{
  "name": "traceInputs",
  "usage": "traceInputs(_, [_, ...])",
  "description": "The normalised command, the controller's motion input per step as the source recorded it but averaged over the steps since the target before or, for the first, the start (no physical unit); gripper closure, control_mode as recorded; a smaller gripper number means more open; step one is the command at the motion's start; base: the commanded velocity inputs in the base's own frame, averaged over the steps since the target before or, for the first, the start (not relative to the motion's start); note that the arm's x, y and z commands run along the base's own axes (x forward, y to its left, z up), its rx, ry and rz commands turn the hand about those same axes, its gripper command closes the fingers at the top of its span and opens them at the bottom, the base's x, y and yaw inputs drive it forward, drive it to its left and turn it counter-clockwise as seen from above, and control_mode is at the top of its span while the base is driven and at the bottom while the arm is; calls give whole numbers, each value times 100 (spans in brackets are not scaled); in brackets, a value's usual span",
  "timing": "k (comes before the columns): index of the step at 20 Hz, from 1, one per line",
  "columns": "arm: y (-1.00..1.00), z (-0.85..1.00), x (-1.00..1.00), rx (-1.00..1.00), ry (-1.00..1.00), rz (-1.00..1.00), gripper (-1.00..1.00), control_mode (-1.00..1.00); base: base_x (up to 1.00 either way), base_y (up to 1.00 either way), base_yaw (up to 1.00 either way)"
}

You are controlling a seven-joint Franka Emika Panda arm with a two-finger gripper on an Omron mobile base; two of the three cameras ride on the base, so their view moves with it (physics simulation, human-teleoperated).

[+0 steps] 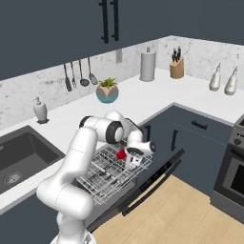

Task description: Pick up the cup and bowl from the counter, place them in the dishwasher, and close the dishwasher door.

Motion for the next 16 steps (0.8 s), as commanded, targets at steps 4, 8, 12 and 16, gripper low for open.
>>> traceInputs(4, [20,-46,8,1,26,-21,-100,-100,0,0,0])
traceInputs(8, [2,-28,-2,4,22,-22,-100,-100,0,0,0])
traceInputs(12, [-32,-1,-32,12,13,-22,-100,-100,0,0,0])
traceInputs(16, [-44,54,-60,19,1,-17,-100,-100,0,0,0])
